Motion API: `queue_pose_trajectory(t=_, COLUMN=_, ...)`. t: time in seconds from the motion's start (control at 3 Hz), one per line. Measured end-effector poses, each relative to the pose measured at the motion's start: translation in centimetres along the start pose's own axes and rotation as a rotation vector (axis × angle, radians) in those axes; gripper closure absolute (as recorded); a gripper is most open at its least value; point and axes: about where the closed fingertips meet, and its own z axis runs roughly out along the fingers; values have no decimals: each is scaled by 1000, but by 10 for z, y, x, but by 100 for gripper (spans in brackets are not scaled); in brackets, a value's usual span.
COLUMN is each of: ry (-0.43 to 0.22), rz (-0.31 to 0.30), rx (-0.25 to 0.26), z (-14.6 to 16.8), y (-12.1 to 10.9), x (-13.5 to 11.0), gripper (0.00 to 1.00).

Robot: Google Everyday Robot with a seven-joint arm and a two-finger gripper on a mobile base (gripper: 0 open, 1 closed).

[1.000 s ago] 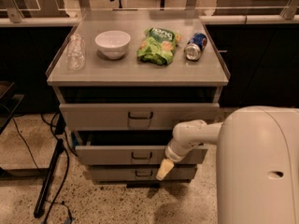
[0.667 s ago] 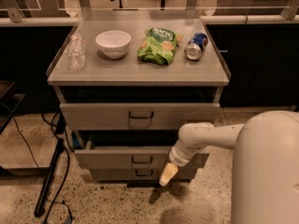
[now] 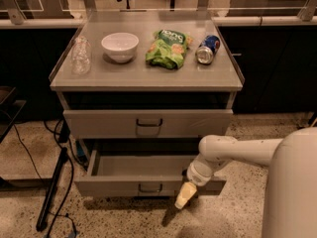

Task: Open middle drawer

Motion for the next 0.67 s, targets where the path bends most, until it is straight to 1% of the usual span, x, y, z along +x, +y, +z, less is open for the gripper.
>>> queue_pose_trajectory(t=0.33, ry=0, rz=-1, rx=1, z=0, y=0, x=0, gripper=0)
queue_pose_trajectory(t=0.67, ry=35, rz=-2, rx=-26, z=7, y=15, x=20, gripper=0)
